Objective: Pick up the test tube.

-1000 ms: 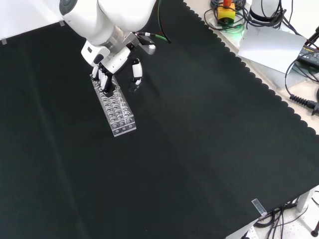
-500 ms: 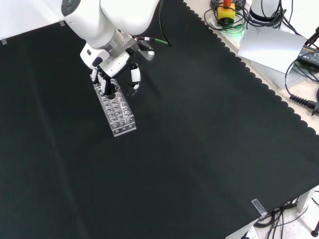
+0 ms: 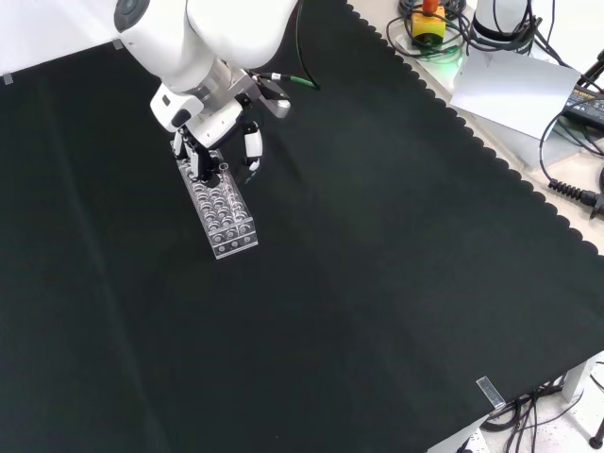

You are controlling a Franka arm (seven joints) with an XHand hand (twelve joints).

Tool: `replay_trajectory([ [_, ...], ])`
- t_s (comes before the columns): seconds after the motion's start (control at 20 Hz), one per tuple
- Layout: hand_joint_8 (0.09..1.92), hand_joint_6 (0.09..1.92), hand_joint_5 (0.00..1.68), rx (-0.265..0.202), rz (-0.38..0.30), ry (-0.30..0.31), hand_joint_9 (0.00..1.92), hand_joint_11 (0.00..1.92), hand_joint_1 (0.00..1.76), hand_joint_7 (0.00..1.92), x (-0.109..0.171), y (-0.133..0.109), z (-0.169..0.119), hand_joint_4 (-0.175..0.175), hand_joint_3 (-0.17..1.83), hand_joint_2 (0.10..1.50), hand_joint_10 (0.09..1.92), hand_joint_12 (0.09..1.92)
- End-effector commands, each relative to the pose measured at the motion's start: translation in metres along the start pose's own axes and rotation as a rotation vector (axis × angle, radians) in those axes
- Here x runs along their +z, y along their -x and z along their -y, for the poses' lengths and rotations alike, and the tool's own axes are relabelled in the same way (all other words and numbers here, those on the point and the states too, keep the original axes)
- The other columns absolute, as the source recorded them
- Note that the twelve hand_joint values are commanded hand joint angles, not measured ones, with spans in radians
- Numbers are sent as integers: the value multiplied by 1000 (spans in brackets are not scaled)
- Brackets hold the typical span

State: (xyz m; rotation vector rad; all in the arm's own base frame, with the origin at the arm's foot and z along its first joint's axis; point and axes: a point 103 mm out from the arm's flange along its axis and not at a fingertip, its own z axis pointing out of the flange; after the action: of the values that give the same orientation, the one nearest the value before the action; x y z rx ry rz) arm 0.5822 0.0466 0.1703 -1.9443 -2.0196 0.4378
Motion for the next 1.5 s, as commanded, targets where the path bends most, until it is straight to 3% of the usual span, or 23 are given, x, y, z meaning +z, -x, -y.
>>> replay_trajectory([
  [0.05, 598, 655, 952, 32, -70, 16, 1145, 697, 1101, 1318, 5, -10, -15, -155, 723, 591, 560, 1304],
  [0.15, 595, 656, 958, 36, -81, 21, 1149, 700, 1107, 1318, 5, -13, -17, -152, 723, 590, 559, 1303],
  [0.2, 590, 697, 1028, 39, -82, 24, 1167, 703, 1122, 1336, 5, -13, -17, -116, 605, 679, 560, 1306],
  [0.25, 571, 690, 1104, 46, -84, 33, 1211, 718, 1146, 1381, 4, -14, -18, -115, 488, 755, 550, 1301],
  [0.3, 561, 643, 1175, 50, -91, 54, 1271, 746, 1207, 1368, 3, -14, -17, -136, 455, 768, 536, 1282],
  [0.45, 676, 587, 1262, 58, -128, 105, 1330, 922, 1370, 1352, -2, -14, -16, -171, 540, 699, 431, 1167],
  [0.7, 718, 587, 1289, 54, -151, 123, 1338, 1155, 1429, 1359, -11, -12, -15, -175, 660, 619, 442, 997],
  [1.15, 680, 575, 1310, 54, -216, 139, 1345, 1214, 1435, 1381, -29, 3, -4, -175, 719, 579, 484, 964],
  [1.5, 661, 569, 1319, 59, -272, 171, 1349, 1221, 1437, 1395, -61, 9, 10, -175, 737, 566, 487, 962],
])
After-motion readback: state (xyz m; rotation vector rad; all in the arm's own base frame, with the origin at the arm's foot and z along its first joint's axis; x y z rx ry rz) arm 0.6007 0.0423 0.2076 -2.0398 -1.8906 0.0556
